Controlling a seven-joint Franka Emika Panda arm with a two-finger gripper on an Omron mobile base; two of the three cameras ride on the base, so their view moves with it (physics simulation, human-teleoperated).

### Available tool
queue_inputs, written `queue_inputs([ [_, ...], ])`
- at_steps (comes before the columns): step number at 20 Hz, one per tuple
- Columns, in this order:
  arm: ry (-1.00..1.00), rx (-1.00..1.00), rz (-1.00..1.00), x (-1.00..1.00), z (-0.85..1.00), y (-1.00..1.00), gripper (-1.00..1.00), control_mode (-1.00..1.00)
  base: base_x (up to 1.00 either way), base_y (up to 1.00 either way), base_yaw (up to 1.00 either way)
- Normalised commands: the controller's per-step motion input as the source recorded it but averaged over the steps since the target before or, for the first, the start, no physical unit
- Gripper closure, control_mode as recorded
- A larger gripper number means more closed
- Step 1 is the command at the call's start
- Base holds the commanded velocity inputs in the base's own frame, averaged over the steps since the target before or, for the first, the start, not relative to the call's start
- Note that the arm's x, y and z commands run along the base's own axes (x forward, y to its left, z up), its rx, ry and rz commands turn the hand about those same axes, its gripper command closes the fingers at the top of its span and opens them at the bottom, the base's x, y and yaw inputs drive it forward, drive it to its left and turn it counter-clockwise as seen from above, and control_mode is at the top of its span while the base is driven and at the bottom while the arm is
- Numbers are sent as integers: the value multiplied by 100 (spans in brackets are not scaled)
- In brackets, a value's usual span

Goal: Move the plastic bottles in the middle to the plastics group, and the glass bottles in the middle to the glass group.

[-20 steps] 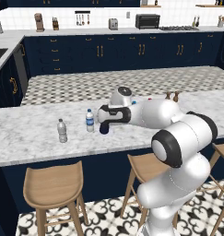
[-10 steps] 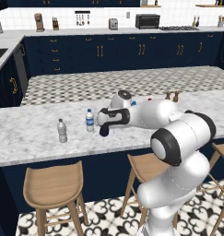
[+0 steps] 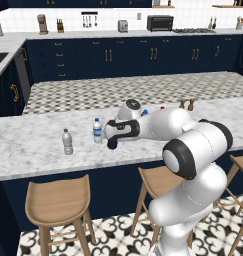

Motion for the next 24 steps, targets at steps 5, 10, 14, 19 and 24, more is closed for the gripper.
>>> queue_inputs([
  [5, 3, -3, 1, 0, 0, 4, 100, -100, 0, 0, 0],
  [10, 0, 0, 0, 0, -5, 4, 100, -100, 0, 0, 0],
  [14, 0, 0, 0, 0, -10, 2, 100, -100, 0, 0, 0],
  [19, 0, -2, 0, 0, -3, 6, 100, -100, 0, 0, 0],
  [24, 0, -4, 0, 0, -10, 11, 100, -100, 0, 0, 0],
])
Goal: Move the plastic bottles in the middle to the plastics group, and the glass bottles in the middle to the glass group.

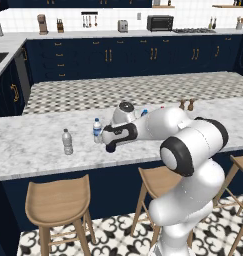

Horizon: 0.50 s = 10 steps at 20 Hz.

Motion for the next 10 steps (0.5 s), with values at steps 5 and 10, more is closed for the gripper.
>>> queue_inputs([
  [5, 0, -3, 0, 5, 0, 8, 100, -100, 0, 0, 0],
  [10, 0, -2, 0, 15, 0, 3, 100, -100, 0, 0, 0],
])
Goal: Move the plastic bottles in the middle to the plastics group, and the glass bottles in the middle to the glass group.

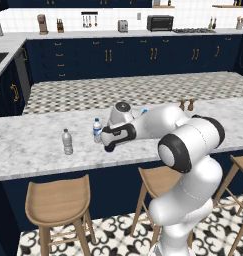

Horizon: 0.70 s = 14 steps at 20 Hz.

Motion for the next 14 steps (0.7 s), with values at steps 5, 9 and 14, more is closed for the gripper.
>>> queue_inputs([
  [5, 0, -1, 0, 14, 0, 2, 100, -100, 0, 0, 0],
  [9, -1, 0, 0, 9, -1, 2, 100, -100, 0, 0, 0],
  [14, -2, 0, 0, 9, -5, 1, 100, -100, 0, 0, 0],
])
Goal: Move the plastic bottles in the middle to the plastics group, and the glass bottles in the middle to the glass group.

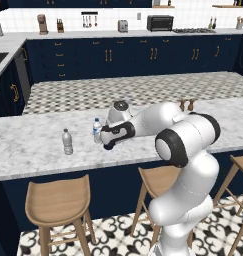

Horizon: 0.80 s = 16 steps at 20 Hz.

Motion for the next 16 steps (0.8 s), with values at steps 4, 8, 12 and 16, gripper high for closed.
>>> queue_inputs([
  [4, 0, 0, 0, 0, -26, 4, 100, -100, 0, 0, 0],
  [8, 0, 0, 0, 0, -30, 1, 100, -100, 0, 0, 0],
  [12, 0, 0, 0, 0, -27, 0, 100, -100, 0, 0, 0],
  [16, -2, 0, 0, 2, -6, 0, 100, -100, 0, 0, 0],
])
